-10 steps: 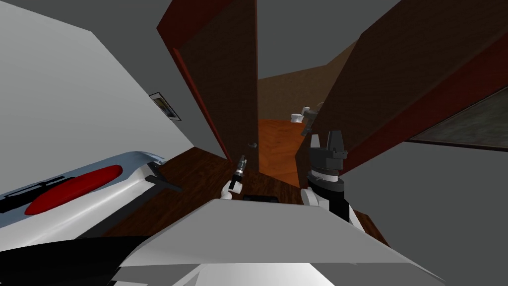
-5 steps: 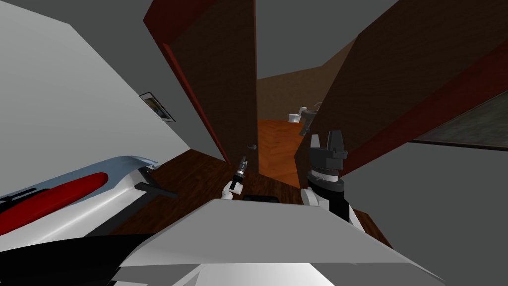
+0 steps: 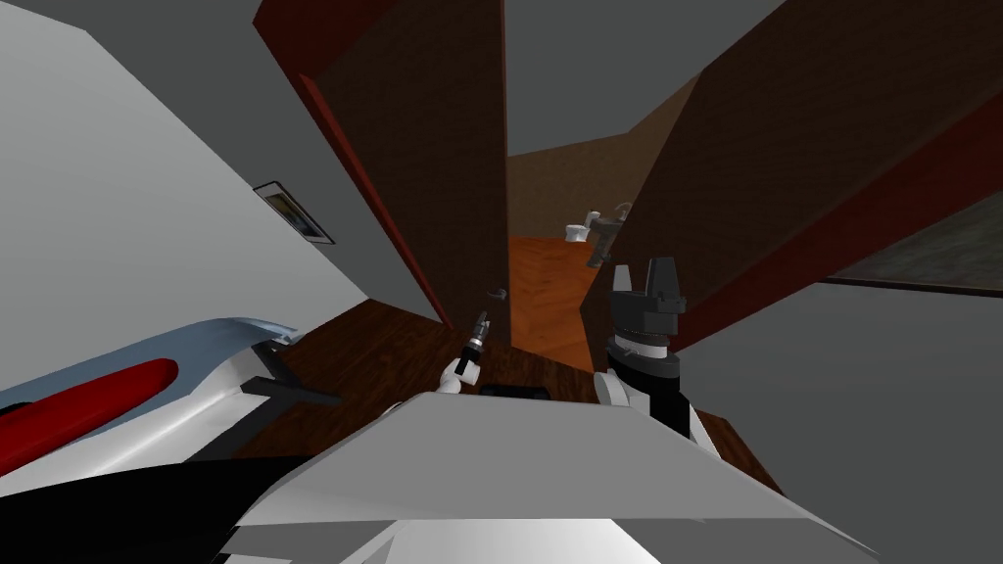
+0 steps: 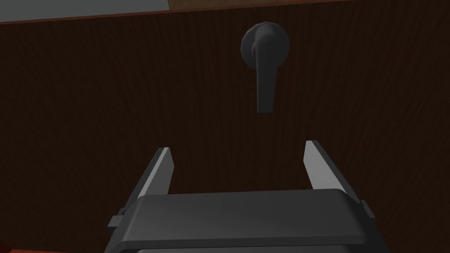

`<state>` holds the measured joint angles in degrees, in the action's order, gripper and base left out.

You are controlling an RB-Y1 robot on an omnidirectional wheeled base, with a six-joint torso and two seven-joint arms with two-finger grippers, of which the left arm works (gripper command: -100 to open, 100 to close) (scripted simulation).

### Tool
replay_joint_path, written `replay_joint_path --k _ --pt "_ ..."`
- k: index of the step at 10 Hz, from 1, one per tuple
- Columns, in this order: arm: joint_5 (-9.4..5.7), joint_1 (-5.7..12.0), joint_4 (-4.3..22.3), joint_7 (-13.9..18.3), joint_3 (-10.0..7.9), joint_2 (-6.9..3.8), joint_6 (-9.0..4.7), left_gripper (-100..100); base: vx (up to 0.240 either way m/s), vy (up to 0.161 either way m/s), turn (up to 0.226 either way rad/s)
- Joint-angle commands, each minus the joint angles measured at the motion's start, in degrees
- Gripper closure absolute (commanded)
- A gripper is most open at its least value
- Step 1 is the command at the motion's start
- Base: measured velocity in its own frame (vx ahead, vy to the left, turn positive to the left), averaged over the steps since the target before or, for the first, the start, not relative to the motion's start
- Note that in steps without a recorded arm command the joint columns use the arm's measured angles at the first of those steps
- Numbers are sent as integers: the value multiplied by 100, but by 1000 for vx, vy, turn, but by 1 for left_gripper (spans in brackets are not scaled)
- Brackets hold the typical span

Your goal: Push the door open

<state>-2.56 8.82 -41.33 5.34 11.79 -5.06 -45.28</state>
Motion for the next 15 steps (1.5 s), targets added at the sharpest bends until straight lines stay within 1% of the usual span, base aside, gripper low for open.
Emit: replay_joint_path --k 1,2,5,6,7,11,15 --pt "2 60 180 -6 32 16 -12 -100 119 66 -91" --pt "2 98 279 -6 41 22 -33 -100 110 69 -61" --pt "-1 263 707 -7 80 57 -125 -100 87 60 -72" --pt "-2 290 775 -7 86 64 -140 -100 90 57 -32" --pt "-1 260 693 -3 82 52 -109 -100 36 25 -4" --pt "-16 259 740 -33 37 41 -140 -100 149 -33 -24" --pt "-34 254 786 -71 -19 79 -171 -100 190 -31 -29"
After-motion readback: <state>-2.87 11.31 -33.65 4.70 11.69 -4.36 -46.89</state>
